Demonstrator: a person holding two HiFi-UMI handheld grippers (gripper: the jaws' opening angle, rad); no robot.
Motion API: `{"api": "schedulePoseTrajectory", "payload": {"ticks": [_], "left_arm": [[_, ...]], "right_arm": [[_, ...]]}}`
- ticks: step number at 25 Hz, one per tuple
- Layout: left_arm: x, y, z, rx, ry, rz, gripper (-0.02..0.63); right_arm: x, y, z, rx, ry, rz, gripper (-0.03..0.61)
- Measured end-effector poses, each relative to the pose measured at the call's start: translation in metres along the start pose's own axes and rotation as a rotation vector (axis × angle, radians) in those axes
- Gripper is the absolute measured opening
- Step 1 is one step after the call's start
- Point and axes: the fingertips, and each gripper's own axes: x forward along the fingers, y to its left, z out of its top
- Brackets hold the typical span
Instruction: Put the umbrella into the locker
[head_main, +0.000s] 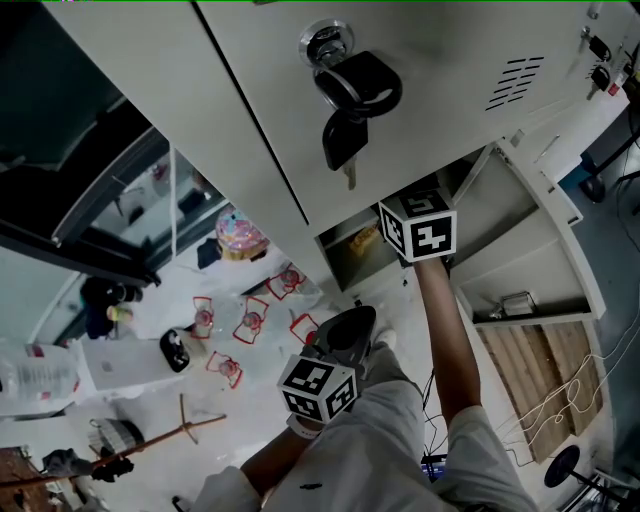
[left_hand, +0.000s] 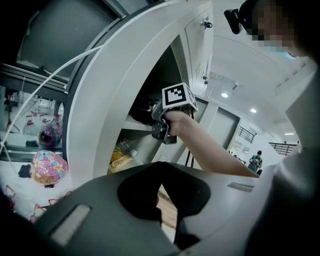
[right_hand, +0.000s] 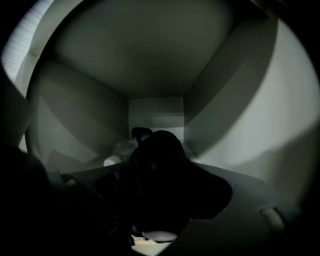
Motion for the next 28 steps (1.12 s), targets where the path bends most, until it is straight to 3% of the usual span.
{"api": "schedulePoseTrajectory", "payload": {"ticks": [6,19,23,28], "left_arm": [[-0.012,0.0,-0.005,-0.007,-0.004,0.009,0.011],[-0.029,-0.005,-0.014,-0.011,-0.017,0.0,0.011],[-0.034,-0.005,-0.015,-0.015,-0.02,0.0,0.011],[-0.037,-0.003,-0.014,-0.014,-0.029,0.005,0.011]], "right_arm": [[-0.008,-0.007,0.005,0.019,-0.029,-0.046,0.368],[-0.051,-0.002,0.006,0.05,-0.117,-0.083,0.37],[-0.067,0.003,-0.001,0.063,-0.129,-0.103,0.348],[-0.076,0.006,-0.015,0.07,-0.125,-0.121,0.258]]}}
